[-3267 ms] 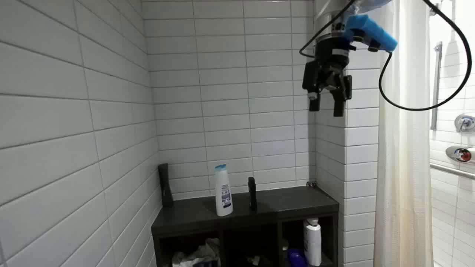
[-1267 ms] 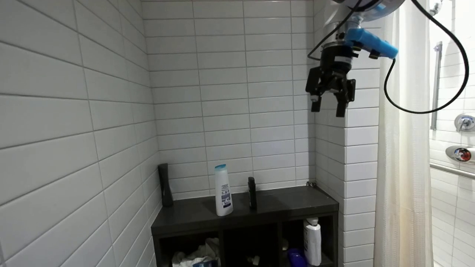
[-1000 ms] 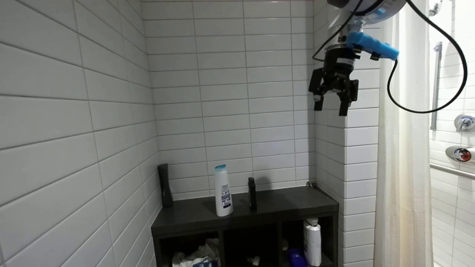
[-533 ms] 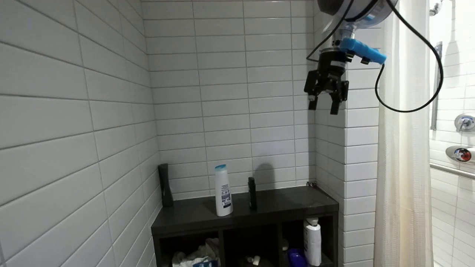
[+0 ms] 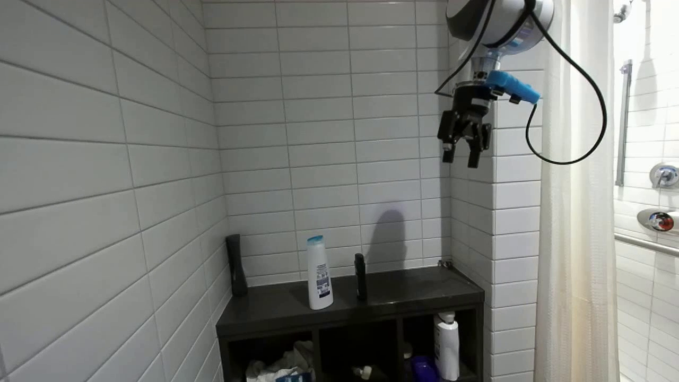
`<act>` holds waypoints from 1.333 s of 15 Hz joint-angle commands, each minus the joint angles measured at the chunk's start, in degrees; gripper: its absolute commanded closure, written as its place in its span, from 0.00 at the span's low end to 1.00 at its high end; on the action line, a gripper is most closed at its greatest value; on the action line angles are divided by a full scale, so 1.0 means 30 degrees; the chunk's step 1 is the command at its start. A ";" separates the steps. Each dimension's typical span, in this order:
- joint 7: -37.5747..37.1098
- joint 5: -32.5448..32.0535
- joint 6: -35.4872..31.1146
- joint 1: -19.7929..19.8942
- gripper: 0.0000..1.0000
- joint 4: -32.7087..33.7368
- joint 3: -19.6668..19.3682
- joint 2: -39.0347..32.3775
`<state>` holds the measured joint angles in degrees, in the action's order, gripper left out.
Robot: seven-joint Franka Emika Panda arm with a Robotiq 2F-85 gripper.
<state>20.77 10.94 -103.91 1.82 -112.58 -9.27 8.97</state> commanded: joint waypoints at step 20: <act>0.2333 0.3119 0.1482 -0.1120 0.00 -0.6185 0.1078 0.5011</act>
<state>29.00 19.03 -98.89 -0.98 -129.92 -5.44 23.24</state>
